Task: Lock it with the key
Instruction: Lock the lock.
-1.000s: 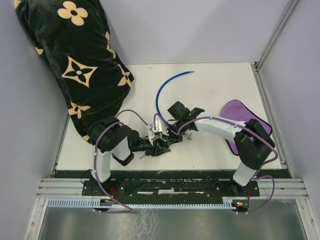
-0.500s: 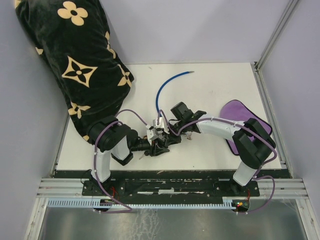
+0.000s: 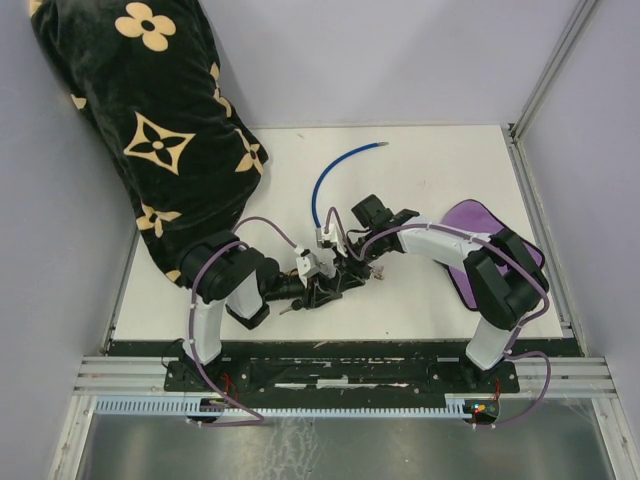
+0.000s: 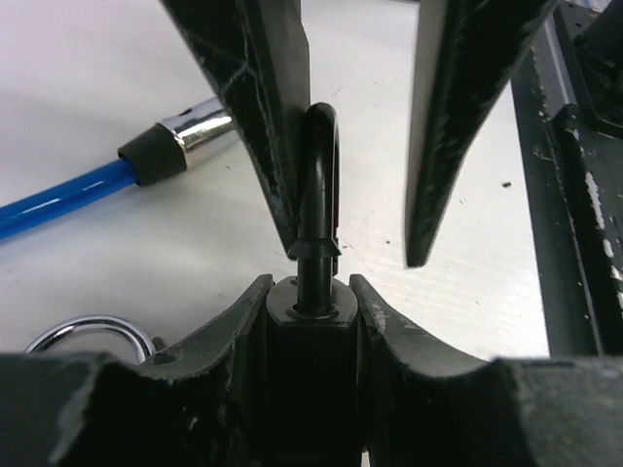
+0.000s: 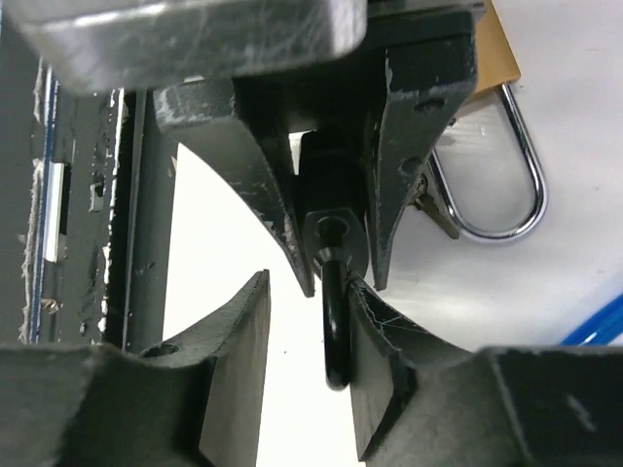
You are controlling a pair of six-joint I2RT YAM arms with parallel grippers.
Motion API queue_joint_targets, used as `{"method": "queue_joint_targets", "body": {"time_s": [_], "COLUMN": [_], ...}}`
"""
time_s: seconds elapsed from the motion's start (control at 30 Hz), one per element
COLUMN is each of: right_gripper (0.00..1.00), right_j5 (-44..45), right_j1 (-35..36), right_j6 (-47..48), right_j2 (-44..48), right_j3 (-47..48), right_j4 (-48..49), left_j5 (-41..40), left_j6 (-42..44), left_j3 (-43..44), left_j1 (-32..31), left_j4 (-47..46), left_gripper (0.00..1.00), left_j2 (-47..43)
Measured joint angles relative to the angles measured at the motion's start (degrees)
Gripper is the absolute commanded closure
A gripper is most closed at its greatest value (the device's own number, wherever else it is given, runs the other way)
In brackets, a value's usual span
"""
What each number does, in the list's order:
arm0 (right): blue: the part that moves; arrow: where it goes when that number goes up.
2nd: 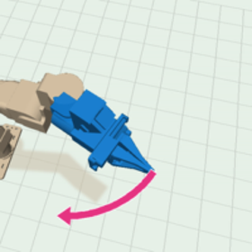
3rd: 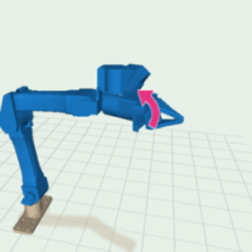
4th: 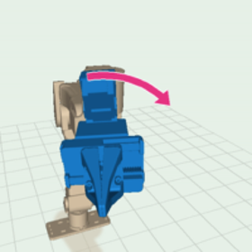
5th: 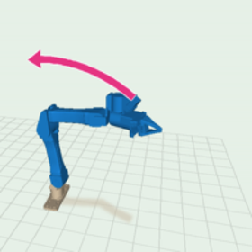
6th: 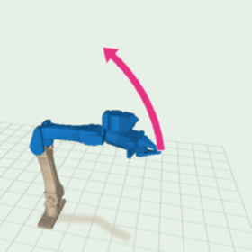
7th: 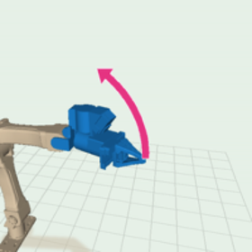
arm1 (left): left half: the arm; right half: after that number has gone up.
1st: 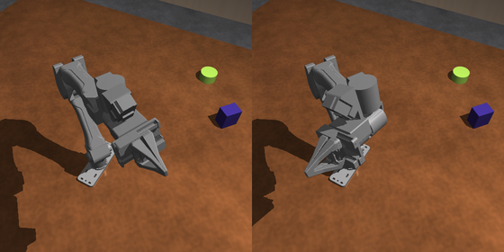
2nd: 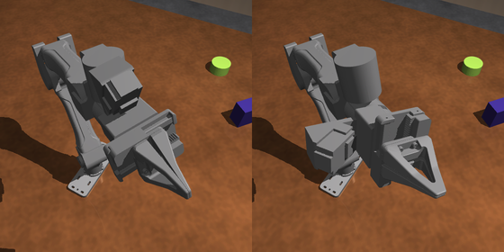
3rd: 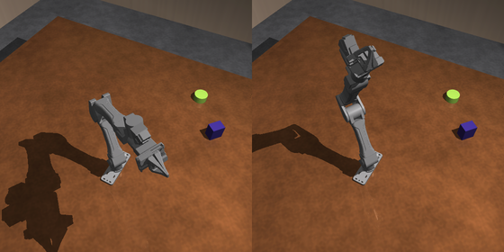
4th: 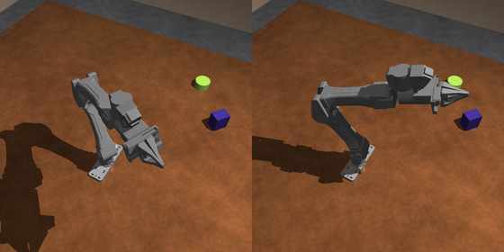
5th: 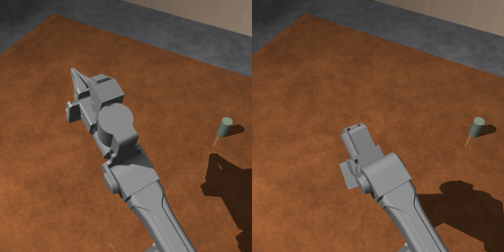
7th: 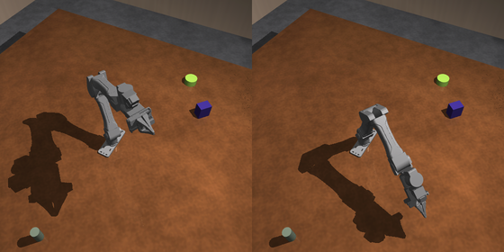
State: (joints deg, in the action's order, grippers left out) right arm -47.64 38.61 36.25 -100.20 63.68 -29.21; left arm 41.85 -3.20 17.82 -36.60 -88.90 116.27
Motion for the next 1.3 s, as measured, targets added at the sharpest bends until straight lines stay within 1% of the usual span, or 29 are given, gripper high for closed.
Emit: {"method": "queue_joint_targets", "body": {"time_s": [0.07,0.2,0.43,0.63,0.7,0.87,1.1,1.27,1.3], "right_gripper": [0.47,0.43,0.48,0.54,0.57,0.75,0.88,0.97,0.98], "right_j5": [-1.51,-2.95,-4.59,-5.11,-5.14,-5.09,-5.16,-5.14,-5.20], "right_j1": [-1.66,-4.24,-8.74,-8.70,-8.61,-7.63,-7.04,-6.82,-6.78], "right_j6": [0.24,1.05,2.80,3.80,4.17,5.64,9.40,13.55,14.51], "right_j2": [0.28,2.36,3.67,2.58,1.79,0.28,-0.15,-0.55,-0.96], "right_j3": [0.04,0.04,0.04,0.04,0.04,0.04,0.35,1.46,2.12], "right_j4": [-1.20,-3.32,-4.00,-2.80,-2.54,-2.36,-2.34,-4.52,-5.44], "left_j5": [-0.81,-2.03,-2.80,-2.80,-2.80,-2.75,-2.56,-1.99,-1.84], "left_j6": [0.00,-0.02,-0.02,-0.02,-0.02,-0.02,-0.02,-0.02,-0.04], "left_j3": [0.50,0.76,0.94,1.05,1.09,1.31,1.31,1.51,1.57], "left_j1": [-0.07,-0.07,-0.07,0.00,0.00,0.09,0.11,0.17,0.22], "left_j4": [-0.02,-0.02,-0.02,-0.02,-0.02,-0.02,-0.02,-0.02,-0.02], "left_gripper": [0.97,0.97,0.97,0.97,0.97,0.97,0.97,0.97,0.97], "left_j2": [0.26,0.37,0.39,0.48,0.48,0.61,0.63,0.76,0.81]}}
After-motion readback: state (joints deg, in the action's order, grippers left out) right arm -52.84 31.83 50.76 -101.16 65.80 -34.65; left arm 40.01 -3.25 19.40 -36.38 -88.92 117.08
